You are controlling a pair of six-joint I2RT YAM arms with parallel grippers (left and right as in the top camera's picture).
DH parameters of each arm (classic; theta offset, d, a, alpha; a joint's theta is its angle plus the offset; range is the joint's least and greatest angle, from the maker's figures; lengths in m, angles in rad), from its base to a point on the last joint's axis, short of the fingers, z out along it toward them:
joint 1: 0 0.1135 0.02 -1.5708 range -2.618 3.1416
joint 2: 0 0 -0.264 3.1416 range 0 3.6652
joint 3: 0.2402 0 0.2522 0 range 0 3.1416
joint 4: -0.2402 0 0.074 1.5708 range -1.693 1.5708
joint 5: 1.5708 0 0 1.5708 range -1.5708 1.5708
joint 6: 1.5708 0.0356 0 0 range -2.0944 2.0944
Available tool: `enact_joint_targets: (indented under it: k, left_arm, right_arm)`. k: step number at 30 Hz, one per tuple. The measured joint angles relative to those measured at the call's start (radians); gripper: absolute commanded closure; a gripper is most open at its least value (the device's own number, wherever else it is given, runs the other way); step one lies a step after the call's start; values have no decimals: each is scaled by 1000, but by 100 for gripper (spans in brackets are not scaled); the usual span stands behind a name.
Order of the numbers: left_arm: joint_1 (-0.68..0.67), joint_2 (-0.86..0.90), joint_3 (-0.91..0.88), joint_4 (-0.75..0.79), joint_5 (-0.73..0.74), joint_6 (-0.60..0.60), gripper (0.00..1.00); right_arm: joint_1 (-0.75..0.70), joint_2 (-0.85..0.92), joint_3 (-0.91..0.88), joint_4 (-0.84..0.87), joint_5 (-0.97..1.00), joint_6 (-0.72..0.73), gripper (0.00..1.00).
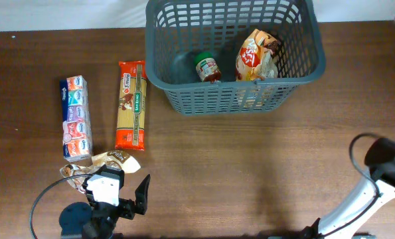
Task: Pack container
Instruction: 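Lift the green-lidded jar with the right gripper over the basket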
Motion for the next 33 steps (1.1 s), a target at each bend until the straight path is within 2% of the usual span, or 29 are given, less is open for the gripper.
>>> enact_joint_targets:
  k: [3, 5, 11, 16, 23, 33]
  left_arm:
    - [0, 0, 0, 0, 0, 0, 1]
    - [0, 0, 0, 0, 0, 0, 1]
    - [0, 0, 0, 0, 0, 0, 1]
    - [0, 0, 0, 0, 0, 0, 1]
    - [0, 0, 0, 0, 0, 0, 1]
    - [0, 0, 0, 0, 0, 0, 1]
  right_arm:
    - [89, -64, 155, 1, -55, 6, 96]
    - [179, -119, 193, 15, -81, 10, 96]
    - [462, -187, 218, 58, -116, 15, 96]
    - [672, -137, 192, 102, -17, 15, 96]
    - [856, -34, 54, 190, 156, 11, 96]
    - [876, 25, -305, 317, 195, 10, 96]
